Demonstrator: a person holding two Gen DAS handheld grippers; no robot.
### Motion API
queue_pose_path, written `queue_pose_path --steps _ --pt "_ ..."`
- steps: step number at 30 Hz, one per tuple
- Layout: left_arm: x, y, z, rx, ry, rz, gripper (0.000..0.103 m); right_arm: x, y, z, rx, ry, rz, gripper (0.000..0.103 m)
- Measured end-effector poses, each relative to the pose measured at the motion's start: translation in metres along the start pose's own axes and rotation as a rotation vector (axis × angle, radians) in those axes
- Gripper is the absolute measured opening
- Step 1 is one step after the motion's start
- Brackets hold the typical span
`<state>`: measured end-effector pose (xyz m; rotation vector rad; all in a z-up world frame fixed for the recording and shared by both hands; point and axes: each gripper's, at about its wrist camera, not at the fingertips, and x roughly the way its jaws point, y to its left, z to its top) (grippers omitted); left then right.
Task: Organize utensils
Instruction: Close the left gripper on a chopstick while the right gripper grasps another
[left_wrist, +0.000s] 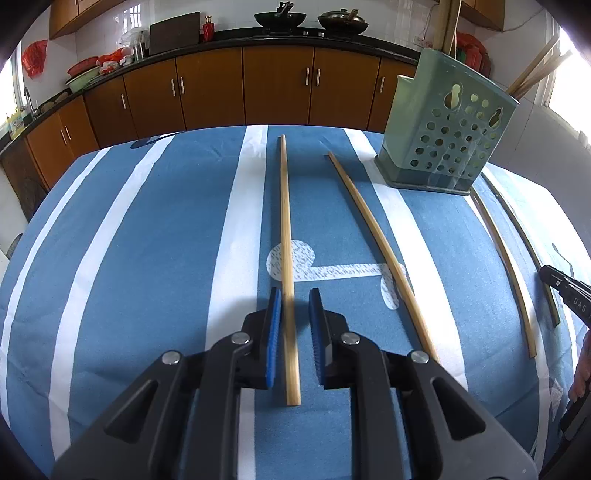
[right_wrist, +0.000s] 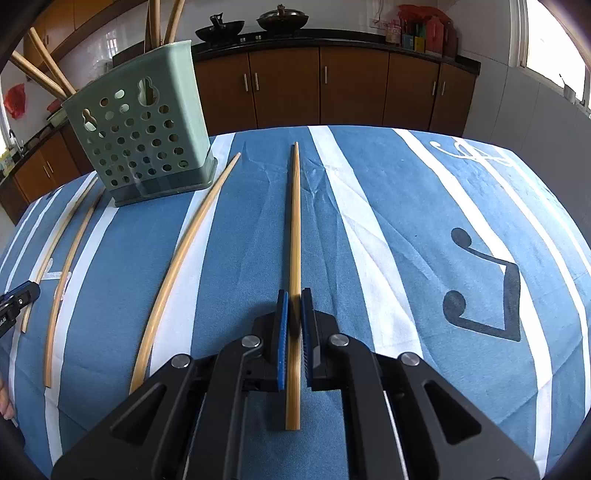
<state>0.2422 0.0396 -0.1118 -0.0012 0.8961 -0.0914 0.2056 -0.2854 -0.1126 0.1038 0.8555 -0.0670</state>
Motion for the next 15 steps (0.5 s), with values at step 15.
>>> queue_pose_path --steps 15 --pt "-0.0005 0.0021 -0.0016 -0.008 -0.001 -0.008 0.017 0.0005 0.0006 0.0008 0.004 0.004 0.002 0.008"
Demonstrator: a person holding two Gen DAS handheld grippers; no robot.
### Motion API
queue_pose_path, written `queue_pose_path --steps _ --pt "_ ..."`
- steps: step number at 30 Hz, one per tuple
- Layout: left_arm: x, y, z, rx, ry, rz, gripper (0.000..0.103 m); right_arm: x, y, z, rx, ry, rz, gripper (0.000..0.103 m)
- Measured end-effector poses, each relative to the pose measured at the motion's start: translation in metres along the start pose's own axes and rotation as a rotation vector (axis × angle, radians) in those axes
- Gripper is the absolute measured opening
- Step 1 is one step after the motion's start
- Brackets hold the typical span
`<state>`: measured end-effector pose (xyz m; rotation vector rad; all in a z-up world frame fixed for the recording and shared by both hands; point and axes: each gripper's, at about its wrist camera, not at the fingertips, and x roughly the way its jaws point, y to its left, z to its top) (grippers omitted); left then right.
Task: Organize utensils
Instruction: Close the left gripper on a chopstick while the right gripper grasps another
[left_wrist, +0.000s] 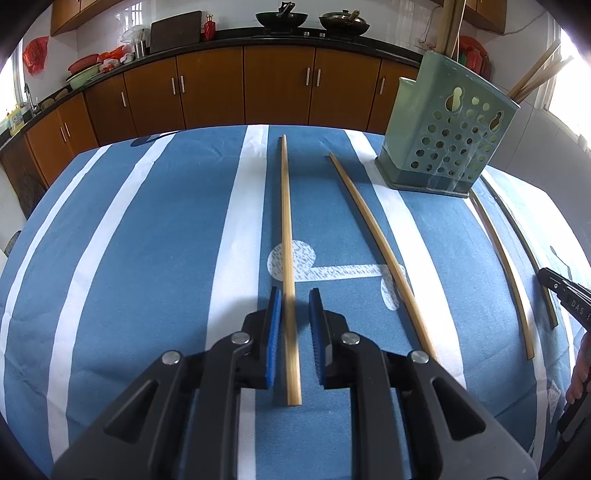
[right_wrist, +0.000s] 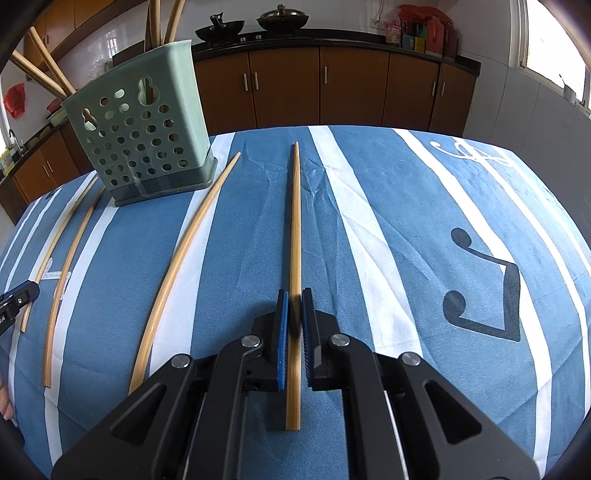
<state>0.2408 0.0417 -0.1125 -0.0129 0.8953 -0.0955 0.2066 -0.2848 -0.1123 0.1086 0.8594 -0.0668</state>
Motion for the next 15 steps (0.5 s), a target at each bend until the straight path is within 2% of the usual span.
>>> queue_pose_path --steps 15 --pt "0.0002 0.0004 0.0001 0.001 0.000 0.002 0.017 0.0000 0.0006 0.0004 0.003 0.003 0.000 0.009"
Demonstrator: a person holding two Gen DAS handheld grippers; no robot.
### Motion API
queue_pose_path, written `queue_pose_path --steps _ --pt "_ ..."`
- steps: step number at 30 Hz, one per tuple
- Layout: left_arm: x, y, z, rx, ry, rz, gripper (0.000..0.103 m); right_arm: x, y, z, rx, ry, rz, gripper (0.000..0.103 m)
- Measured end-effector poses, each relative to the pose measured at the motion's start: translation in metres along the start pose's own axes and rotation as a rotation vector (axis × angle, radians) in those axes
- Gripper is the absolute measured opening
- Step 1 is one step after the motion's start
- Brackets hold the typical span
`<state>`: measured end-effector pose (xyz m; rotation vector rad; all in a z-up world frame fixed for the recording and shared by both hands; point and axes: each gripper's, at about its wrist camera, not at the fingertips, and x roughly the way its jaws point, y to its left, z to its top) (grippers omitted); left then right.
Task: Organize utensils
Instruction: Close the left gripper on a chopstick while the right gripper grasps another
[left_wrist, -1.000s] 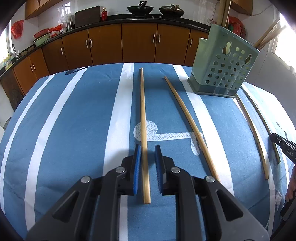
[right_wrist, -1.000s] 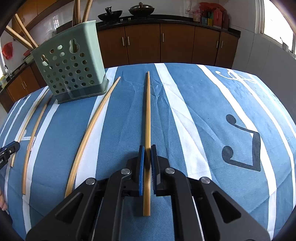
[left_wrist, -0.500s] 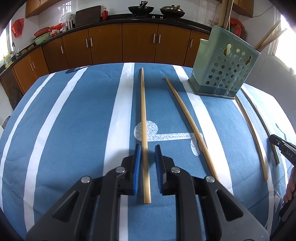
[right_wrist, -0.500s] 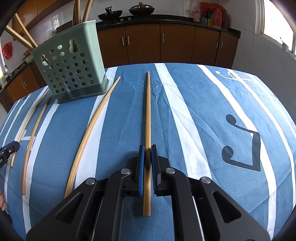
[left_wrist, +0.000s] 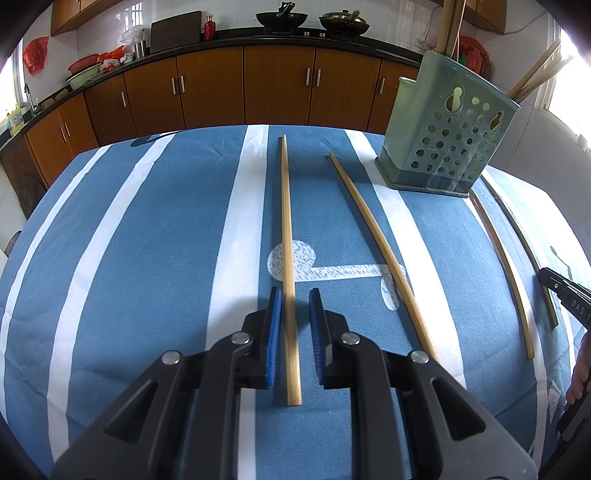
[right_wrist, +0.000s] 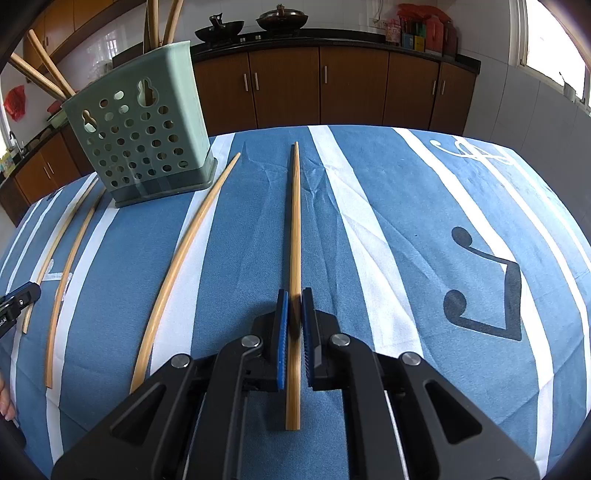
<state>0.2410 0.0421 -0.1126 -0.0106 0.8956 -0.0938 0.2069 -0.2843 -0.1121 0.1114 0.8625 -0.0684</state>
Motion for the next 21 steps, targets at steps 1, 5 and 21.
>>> queue_pose_path --steps 1,5,21 --pt "0.000 0.000 0.000 0.000 0.000 0.000 0.017 0.000 0.000 0.000 0.000 0.000 0.000 0.009" --pt "0.000 0.000 0.000 0.000 0.000 0.000 0.017 0.000 0.000 0.000 0.001 0.000 0.000 0.009" --pt "-0.009 -0.007 -0.011 0.012 0.003 0.066 0.008 -0.007 -0.001 -0.009 0.001 0.005 0.018 0.008"
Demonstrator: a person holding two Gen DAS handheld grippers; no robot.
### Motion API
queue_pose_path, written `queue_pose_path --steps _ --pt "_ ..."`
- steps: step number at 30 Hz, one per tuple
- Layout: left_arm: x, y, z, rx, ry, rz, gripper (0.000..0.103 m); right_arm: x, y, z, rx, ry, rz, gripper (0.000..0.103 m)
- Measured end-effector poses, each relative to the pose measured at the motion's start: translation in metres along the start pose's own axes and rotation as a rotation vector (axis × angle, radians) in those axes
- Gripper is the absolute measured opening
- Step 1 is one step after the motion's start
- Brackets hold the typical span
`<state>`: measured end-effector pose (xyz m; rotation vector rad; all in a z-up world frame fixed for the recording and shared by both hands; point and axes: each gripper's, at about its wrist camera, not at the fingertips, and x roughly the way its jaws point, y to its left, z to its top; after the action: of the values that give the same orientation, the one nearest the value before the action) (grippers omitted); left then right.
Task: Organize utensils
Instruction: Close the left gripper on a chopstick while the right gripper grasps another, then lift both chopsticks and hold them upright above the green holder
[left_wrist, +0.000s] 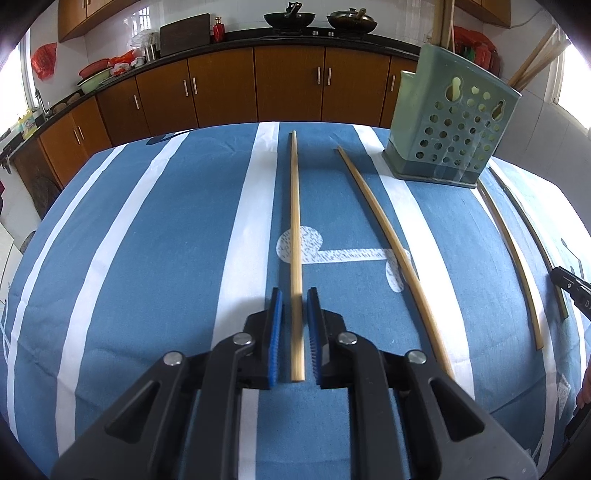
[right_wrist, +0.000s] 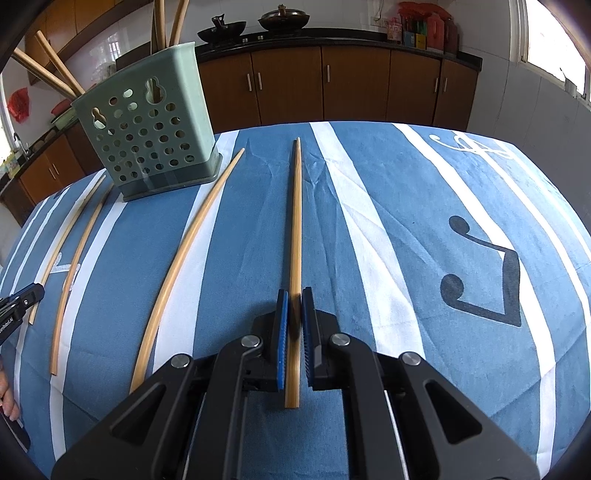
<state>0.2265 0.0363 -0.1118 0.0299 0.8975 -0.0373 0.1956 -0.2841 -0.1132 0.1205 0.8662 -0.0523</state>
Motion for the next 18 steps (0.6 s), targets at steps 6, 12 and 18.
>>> queue_pose_path --steps 6,12,18 --pt "-0.010 0.000 -0.001 0.032 0.003 -0.007 0.007 -0.019 -0.006 0.001 0.007 -0.053 0.008 0.007" --pt "-0.053 0.005 0.014 0.004 -0.091 -0.045 0.007 -0.066 -0.023 0.018 0.054 -0.191 0.022 0.007" --pt "-0.095 0.017 0.040 -0.062 -0.211 -0.094 0.007 -0.101 -0.042 0.042 0.097 -0.318 0.039 0.007"
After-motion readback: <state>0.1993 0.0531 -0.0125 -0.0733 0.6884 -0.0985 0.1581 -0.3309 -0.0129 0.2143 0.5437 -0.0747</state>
